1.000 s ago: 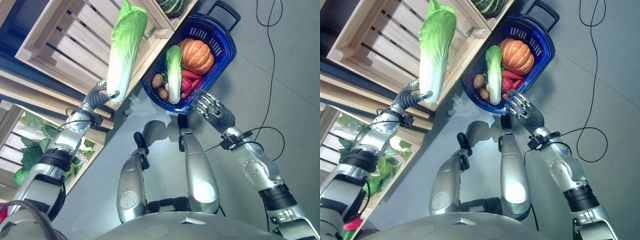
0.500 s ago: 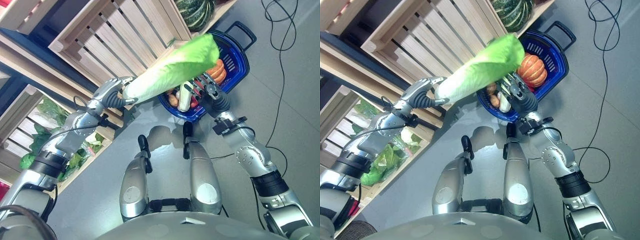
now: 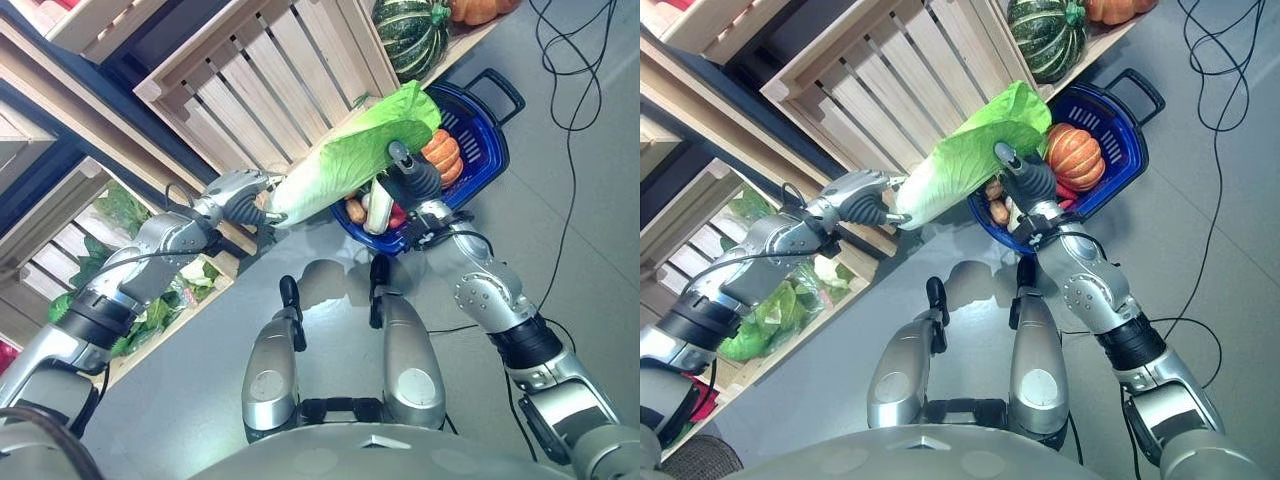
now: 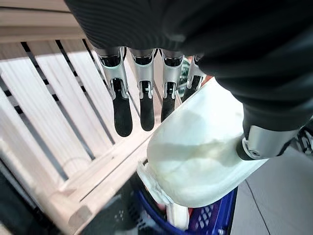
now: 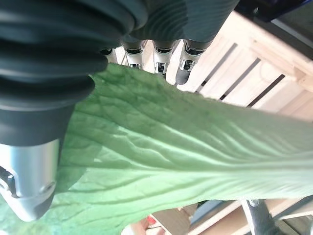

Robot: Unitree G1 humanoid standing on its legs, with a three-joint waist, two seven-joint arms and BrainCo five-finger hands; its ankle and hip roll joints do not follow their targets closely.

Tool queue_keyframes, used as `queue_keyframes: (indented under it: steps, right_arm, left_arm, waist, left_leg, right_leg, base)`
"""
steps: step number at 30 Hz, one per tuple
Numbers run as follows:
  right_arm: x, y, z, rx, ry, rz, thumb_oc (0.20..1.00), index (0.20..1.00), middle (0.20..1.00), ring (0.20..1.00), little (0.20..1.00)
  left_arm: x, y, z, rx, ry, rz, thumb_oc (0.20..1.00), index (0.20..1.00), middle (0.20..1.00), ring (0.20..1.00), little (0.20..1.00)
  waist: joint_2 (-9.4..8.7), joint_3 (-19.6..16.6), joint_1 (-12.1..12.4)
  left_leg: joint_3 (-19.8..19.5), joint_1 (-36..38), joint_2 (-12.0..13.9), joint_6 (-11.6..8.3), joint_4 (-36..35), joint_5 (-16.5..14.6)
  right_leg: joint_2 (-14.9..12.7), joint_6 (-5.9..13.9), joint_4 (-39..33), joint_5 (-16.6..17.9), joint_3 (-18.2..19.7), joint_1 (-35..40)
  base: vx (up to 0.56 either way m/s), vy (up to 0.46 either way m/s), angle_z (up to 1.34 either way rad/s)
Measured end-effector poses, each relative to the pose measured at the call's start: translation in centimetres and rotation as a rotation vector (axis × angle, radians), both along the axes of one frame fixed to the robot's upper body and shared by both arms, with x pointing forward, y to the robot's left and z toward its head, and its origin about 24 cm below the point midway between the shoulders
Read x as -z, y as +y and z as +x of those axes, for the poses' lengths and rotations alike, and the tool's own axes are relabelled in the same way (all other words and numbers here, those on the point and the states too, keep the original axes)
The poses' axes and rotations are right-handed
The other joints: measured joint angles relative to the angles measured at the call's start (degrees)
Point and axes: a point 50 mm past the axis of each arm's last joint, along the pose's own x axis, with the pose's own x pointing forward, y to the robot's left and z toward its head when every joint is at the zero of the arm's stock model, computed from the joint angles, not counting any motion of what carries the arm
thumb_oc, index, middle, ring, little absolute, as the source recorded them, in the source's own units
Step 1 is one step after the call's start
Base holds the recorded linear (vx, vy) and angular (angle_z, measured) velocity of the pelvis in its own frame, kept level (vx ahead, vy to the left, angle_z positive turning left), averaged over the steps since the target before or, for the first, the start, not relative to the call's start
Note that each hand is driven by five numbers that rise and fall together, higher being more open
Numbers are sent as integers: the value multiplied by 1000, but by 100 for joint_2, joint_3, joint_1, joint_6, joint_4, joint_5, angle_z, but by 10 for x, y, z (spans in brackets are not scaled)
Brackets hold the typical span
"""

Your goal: Pick up fruits and vegetables into the basket

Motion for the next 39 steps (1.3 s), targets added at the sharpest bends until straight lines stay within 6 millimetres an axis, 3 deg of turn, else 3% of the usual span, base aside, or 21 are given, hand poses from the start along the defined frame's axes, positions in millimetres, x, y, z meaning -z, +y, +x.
queue_keyframes:
  steps: [11,12,13,14,29,30,32,33,36,39]
  right_arm:
    - [4,22,-6,-58,-11,-105,1000,1000,1000,1000,1000]
    - [5,24,-6,-61,-15,-122,805,805,805,805,805]
    - [5,24,-7,-63,-18,-128,366,366,366,366,366]
    - [4,25,-7,-65,-32,-156,200,200,200,200,200]
    - [-2,1,0,59,-103,-291,200,200,200,200,200]
    - [-1,-3,-1,73,-107,-287,200,200,200,200,200]
    - [1,-10,-2,101,-104,-267,200,200,200,200,200]
    - [2,-14,-3,117,-104,-255,200,200,200,200,200]
    - [-2,-36,-4,208,-127,-212,200,200,200,200,200]
    - [-14,-69,-7,360,-199,-194,200,200,200,200,200]
  left_arm:
    - [5,-4,1,-2,-2,100,200,200,200,200,200]
    - [5,-4,1,0,-4,114,200,200,200,200,200]
    - [4,-5,2,2,-8,127,200,200,200,200,200]
    - [3,-5,2,5,-14,157,200,200,200,200,200]
    - [-8,-22,-7,141,18,295,200,200,200,200,200]
    - [-9,-23,-9,147,16,292,338,338,338,338,338]
    - [-10,-23,-12,153,26,268,853,853,853,853,853]
    - [-10,-22,-15,152,47,239,1000,1000,1000,1000,1000]
    - [4,-13,-21,89,184,157,1000,1000,1000,1000,1000]
    - [41,0,-32,-30,401,6,1000,1000,1000,1000,1000]
  waist:
    - [2,-1,19]
    - [3,-4,23]
    - [3,-5,25]
    - [4,-5,26]
    - [4,-5,72]
    - [4,-5,66]
    - [4,-5,36]
    - [4,-5,5]
    - [21,-14,-54]
    - [122,-72,-100]
  left_leg:
    - [-73,83,-5,-1,-36,14]
    - [-73,97,-5,0,-48,14]
    - [-73,98,-5,2,-52,15]
    - [-72,102,-6,4,-70,17]
    - [-67,152,-16,10,-133,49]
    - [-65,152,-16,11,-133,48]
    - [-56,147,-17,12,-135,47]
    - [-48,130,-17,16,-136,44]
    - [8,83,-15,18,-156,43]
    - [83,31,-22,18,-208,45]
  right_leg:
    - [0,15,-101,16,-58,155]
    - [0,16,-109,16,-58,167]
    - [0,18,-113,17,-59,169]
    - [0,21,-117,20,-60,170]
    - [-2,38,-185,39,-67,224]
    - [-2,38,-185,39,-66,221]
    - [-1,38,-189,39,-61,211]
    - [-3,39,-189,38,-59,194]
    - [-5,40,-188,41,-36,106]
    - [9,41,-178,41,32,-28]
  base:
    - [1,-3,2]
    - [0,0,0]
    - [0,0,0]
    - [0,0,0]
    - [-9,-6,0]
    - [-47,-25,-1]
    - [-52,-22,-1]
    - [-44,-17,-1]
    - [-68,-22,-7]
    - [-90,-16,-13]
